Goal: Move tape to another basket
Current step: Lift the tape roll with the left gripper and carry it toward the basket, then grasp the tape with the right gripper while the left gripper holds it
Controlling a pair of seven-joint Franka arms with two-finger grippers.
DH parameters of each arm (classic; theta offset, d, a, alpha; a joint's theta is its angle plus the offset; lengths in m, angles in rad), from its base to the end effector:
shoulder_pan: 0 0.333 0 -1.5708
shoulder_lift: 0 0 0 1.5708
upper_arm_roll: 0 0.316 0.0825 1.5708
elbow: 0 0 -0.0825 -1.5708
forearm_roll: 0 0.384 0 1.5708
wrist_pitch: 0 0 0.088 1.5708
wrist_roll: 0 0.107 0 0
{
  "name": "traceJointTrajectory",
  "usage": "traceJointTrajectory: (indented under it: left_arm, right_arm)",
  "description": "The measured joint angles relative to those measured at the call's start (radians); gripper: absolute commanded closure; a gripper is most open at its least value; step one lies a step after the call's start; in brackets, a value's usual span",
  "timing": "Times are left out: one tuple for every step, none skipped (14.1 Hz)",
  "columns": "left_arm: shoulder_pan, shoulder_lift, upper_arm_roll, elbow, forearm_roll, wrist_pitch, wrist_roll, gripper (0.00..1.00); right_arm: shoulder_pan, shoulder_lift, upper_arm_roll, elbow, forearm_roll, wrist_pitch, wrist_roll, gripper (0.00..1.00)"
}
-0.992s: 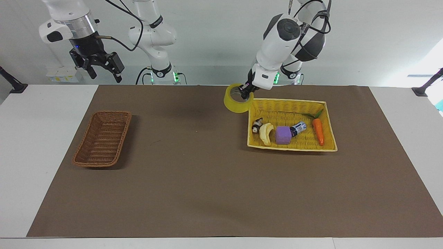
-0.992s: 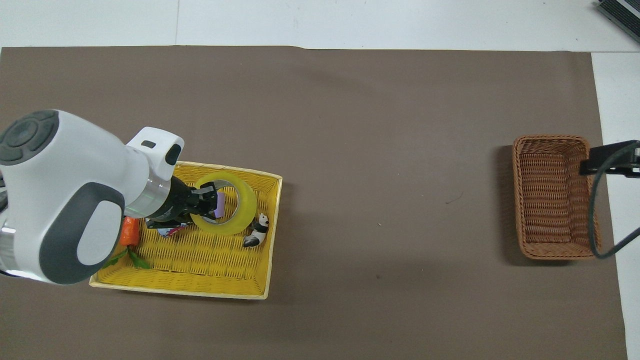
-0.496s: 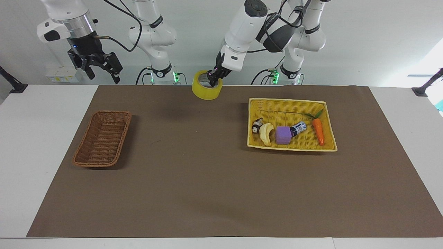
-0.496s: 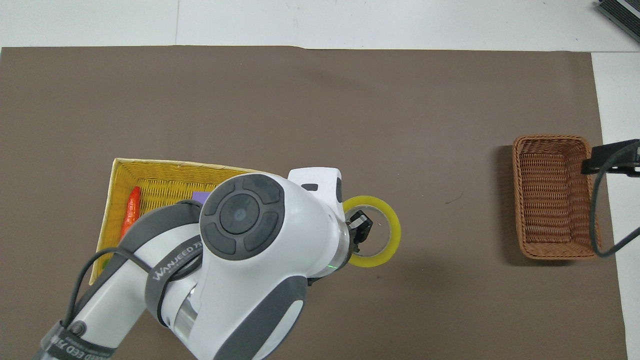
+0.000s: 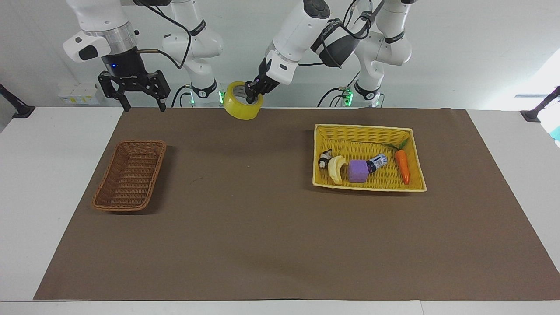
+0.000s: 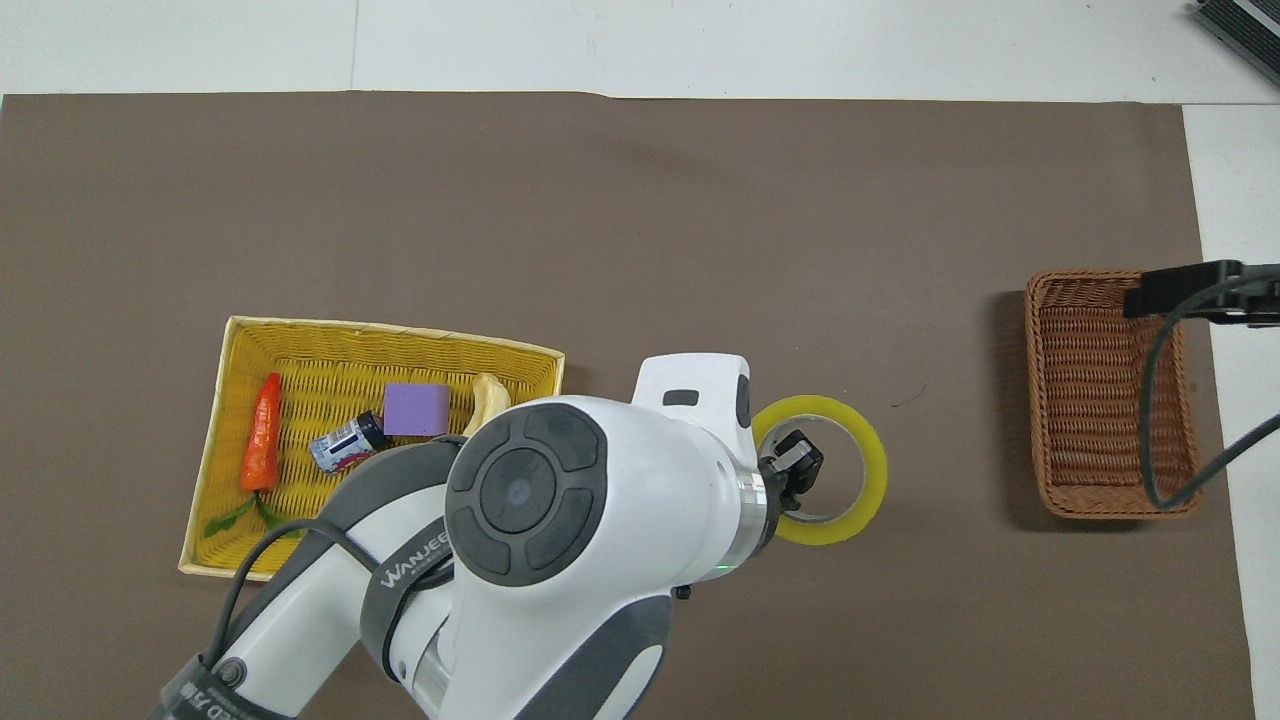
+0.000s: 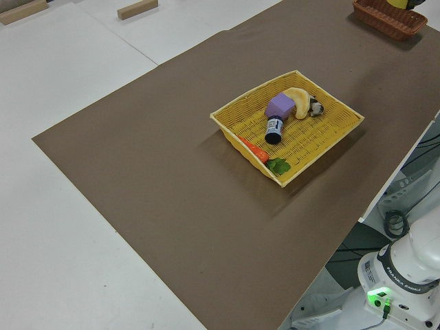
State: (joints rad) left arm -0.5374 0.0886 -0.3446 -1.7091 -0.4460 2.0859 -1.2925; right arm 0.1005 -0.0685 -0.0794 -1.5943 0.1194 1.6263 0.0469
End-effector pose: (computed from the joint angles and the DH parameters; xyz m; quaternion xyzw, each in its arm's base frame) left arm 0.3819 -0.4855 0.5654 0.9246 0.2766 -0.1296 0.2278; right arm 0.5386 0.0219 0.6566 -0.9967 0.0132 -0.0479 0.0640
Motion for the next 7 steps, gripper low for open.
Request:
traceJointTrajectory:
  left_arm:
    - [0.000, 0.000, 0.000, -0.004, 0.000, -0.003, 0.045, 1.00]
    - [0.000, 0.000, 0.002, -0.010, -0.001, -0.008, 0.088, 1.00]
    - [0.001, 0.001, 0.004, -0.014, -0.001, -0.013, 0.116, 1.00]
    - [0.002, 0.001, 0.005, -0.016, -0.001, -0.015, 0.136, 1.00]
    - [0.004, 0.001, 0.005, -0.017, -0.001, -0.017, 0.155, 1.00]
    - [0.004, 0.001, 0.005, -0.017, -0.001, -0.019, 0.168, 1.00]
    - [0.004, 0.001, 0.005, -0.017, -0.001, -0.020, 0.175, 1.00]
  right_arm:
    - [0.000, -0.002, 0.000, -0.018, 0.044, -0.010, -0.006, 0.00]
    - [0.000, -0.005, 0.000, -0.041, 0.084, -0.010, -0.018, 0.00]
    - [-0.001, -0.006, -0.001, -0.060, 0.129, 0.000, -0.026, 0.00]
    - [-0.001, -0.003, -0.001, -0.074, 0.178, 0.009, -0.033, 0.00]
    - [0.001, -0.001, 0.001, -0.085, 0.216, 0.011, -0.037, 0.00]
    - [0.010, -0.001, 0.002, -0.095, 0.241, 0.006, -0.038, 0.00]
    - [0.021, -0.003, 0.003, -0.109, 0.278, -0.006, -0.038, 0.00]
